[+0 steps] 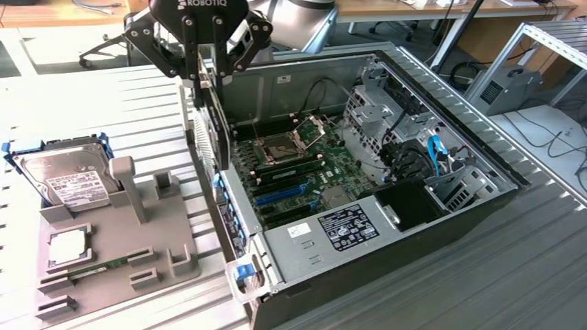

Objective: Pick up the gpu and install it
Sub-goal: 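Pick up the gpu and move the gpu toward the slot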

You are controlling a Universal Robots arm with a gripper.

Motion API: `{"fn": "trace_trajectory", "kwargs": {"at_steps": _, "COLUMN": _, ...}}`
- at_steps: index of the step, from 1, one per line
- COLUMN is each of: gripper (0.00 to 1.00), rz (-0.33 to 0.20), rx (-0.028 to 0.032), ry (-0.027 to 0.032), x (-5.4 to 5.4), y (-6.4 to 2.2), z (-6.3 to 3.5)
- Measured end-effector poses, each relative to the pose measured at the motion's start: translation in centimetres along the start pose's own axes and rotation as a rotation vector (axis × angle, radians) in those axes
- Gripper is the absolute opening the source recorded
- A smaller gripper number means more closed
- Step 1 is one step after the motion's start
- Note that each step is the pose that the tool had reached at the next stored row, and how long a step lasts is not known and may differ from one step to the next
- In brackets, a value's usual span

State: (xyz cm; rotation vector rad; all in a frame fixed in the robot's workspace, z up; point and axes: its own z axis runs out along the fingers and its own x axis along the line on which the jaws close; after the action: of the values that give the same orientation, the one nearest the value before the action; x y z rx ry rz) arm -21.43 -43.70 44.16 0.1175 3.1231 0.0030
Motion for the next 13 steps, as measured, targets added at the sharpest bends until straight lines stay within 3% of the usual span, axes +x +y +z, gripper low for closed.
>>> {"fn": "trace_trajectory", "kwargs": {"at_steps": 13, "gripper": 0.27, "rz": 0.000, "rx": 0.0040, "ry": 0.0071, "x": -2.1, "y": 0.16, "z": 0.03}}
